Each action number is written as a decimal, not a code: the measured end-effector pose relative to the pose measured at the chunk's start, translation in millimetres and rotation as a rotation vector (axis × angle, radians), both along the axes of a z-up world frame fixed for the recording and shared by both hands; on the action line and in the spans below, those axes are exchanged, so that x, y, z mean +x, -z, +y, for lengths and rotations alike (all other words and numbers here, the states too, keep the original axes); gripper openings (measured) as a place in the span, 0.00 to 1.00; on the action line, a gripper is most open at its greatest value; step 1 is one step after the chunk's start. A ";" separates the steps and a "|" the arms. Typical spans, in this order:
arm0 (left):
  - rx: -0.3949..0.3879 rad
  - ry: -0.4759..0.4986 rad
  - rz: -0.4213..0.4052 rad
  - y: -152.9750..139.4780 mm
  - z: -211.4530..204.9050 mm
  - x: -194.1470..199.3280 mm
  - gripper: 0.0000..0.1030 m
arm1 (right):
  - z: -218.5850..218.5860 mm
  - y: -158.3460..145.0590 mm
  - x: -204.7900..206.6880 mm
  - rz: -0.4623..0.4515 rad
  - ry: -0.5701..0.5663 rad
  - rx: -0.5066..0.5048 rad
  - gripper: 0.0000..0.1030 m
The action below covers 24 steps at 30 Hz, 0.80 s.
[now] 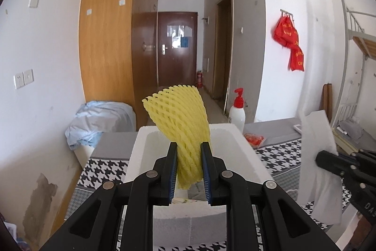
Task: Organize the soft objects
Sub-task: 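Lower the yellow net into the foam box and open the left gripper, then lower the white tissue into the foam box and open the right gripper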
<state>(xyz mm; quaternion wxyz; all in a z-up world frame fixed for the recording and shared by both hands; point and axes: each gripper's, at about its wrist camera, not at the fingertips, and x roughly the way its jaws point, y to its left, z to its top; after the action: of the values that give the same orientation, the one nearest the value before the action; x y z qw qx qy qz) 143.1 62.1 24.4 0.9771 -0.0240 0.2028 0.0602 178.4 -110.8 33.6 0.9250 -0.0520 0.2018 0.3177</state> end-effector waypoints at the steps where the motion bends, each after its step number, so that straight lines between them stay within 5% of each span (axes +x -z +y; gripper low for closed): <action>1: -0.003 -0.001 0.010 1.7 1.1 2.6 0.20 | -0.2 0.4 0.7 0.001 0.005 -0.001 0.06; 5: 0.003 0.003 0.031 5.3 1.4 8.8 0.20 | 0.9 1.0 2.9 0.004 0.014 -0.004 0.06; 8: 0.006 0.011 0.043 6.4 0.6 12.7 0.28 | 1.6 0.8 3.4 0.004 0.021 -0.005 0.06; 13: 0.020 -0.004 0.033 7.1 2.6 10.6 0.69 | 0.5 0.5 5.1 0.004 0.032 -0.003 0.06; 18: 0.023 -0.022 -0.037 1.3 6.9 -3.2 0.95 | 1.8 -0.9 8.1 0.002 0.041 0.000 0.06; 24: 0.010 -0.023 -0.086 -7.0 13.7 -15.8 0.99 | 5.7 -2.8 13.4 -0.006 0.041 0.007 0.06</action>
<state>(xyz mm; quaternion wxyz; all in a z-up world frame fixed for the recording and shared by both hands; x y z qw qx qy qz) 127.3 75.8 31.4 0.9842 -0.0241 0.1601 0.0712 191.8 -105.1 36.3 0.9322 -0.0454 0.1990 0.2990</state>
